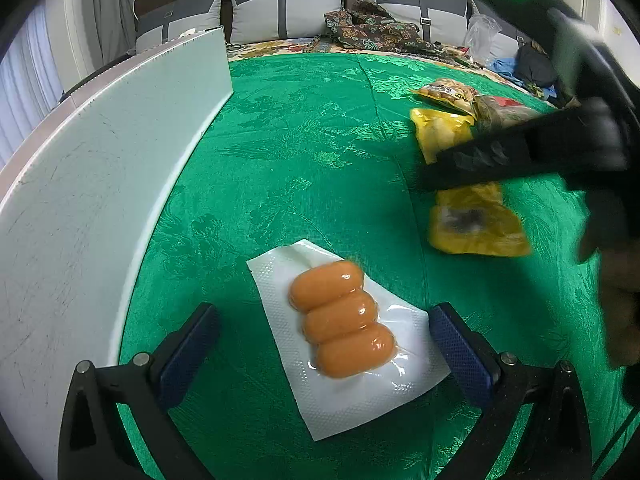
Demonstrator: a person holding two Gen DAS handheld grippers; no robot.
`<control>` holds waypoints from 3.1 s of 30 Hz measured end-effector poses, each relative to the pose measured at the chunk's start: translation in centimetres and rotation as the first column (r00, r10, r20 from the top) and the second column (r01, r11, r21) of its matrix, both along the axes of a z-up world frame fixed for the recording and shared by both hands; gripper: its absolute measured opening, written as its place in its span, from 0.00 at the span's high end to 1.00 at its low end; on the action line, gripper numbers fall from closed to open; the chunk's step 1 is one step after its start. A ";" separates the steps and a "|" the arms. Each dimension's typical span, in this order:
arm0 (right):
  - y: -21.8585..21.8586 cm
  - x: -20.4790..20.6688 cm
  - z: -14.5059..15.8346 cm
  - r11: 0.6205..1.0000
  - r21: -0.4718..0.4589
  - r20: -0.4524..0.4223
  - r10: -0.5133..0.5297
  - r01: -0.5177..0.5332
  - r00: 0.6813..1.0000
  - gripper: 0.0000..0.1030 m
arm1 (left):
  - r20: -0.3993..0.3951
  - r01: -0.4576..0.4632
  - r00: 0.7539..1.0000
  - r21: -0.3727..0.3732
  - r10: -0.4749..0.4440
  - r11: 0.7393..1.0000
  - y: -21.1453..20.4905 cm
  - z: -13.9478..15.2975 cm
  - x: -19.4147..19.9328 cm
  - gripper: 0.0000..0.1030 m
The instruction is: Organize snacks
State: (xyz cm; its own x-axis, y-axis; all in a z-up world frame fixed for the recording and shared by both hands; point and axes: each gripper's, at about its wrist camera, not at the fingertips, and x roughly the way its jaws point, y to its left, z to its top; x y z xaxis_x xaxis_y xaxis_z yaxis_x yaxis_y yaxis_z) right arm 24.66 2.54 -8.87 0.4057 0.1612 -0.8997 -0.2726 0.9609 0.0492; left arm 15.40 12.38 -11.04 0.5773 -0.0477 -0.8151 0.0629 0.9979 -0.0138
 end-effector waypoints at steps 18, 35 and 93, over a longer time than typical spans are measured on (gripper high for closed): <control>-13.1 -12.7 0.3 0.998 0.005 0.054 0.059 -0.059 0.997 0.55 | 0.000 0.001 1.000 0.001 -0.001 1.000 0.0 0.1 0.0 0.00; -14.5 -15.4 -1.5 1.000 0.021 0.237 0.006 -0.011 0.972 0.24 | 0.000 0.001 1.000 0.001 -0.001 1.000 0.0 0.1 0.0 0.00; -14.4 -15.4 -1.7 1.000 0.025 0.236 0.007 -0.013 0.972 0.23 | 0.000 0.001 1.000 0.001 -0.001 1.000 0.0 0.0 -0.1 0.00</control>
State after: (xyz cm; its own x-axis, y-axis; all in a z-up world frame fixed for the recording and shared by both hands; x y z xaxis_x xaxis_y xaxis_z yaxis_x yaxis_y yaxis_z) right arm 9.31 -11.90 -10.53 0.6044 0.1885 -0.7741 -0.2893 0.9572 0.0072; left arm 15.29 12.39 -10.99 0.5774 -0.0475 -0.8150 0.0641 0.9979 -0.0128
